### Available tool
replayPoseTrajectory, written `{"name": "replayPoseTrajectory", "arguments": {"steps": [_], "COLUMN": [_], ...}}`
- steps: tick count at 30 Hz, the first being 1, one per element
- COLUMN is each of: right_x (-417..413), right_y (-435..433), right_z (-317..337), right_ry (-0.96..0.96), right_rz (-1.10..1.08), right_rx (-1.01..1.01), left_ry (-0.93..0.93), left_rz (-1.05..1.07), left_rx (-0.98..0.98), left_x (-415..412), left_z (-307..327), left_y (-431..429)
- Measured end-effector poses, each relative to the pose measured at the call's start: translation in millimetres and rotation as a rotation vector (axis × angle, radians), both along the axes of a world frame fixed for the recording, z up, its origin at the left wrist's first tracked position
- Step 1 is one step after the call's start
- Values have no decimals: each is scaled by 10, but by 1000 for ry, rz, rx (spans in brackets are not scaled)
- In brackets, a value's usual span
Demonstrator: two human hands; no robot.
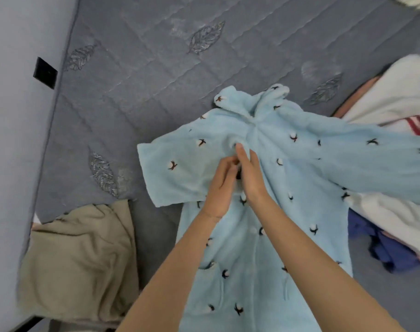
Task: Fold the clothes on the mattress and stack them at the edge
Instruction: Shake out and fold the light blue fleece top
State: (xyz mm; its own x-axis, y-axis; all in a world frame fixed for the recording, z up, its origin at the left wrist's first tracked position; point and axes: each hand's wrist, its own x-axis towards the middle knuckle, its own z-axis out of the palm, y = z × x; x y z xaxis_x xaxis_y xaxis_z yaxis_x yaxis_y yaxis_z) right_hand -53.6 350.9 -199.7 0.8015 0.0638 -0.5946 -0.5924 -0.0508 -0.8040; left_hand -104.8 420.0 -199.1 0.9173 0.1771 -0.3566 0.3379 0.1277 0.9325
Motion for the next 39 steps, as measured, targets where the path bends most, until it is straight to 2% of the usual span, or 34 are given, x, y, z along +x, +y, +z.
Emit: {"name": "replayPoseTrajectory", "arguments": {"steps": [3,5,9,11,14,18,20,22,26,30,34,39], "right_x": [166,284,518,617,694,683,667,646,683,731,685,607], "right_y": [-647,-998,-1515,-1682,-1856,-2048,-2149,-2306,-2804,-3352,-3712,-4169], "right_z": [-20,-52,-119,-181,-289,-379,-311,-224,-8,140,204,337], "right_ry": [0,4,12,52,115,84,-2,-138,-321,-363,-412,-400], "right_rz": [-94,-145,-201,-137,3,13,10,36,20,90,231,222], "right_rx": [-98,-151,-168,-155,-208,-329,-395,-497,-679,-845,-1048,-1186], "left_ry": [26,10,-55,-14,178,333,364,363,212,62,-113,-234], "left_rz": [-20,12,10,-117,-413,-796,-868,-838,-744,-770,-758,-812], "left_rx": [-36,9,351,610,895,1091,1154,1177,1116,1068,1150,1244], "left_x": [134,207,324,374,382,400,428,459,561,738,915,1142], "left_z": [-17,-33,-172,-322,-561,-817,-842,-799,-584,-367,-151,6], "left_y": [-560,-840,-1117,-1158,-1212,-1183,-1189,-1262,-1608,-2122,-2672,-3168]}}
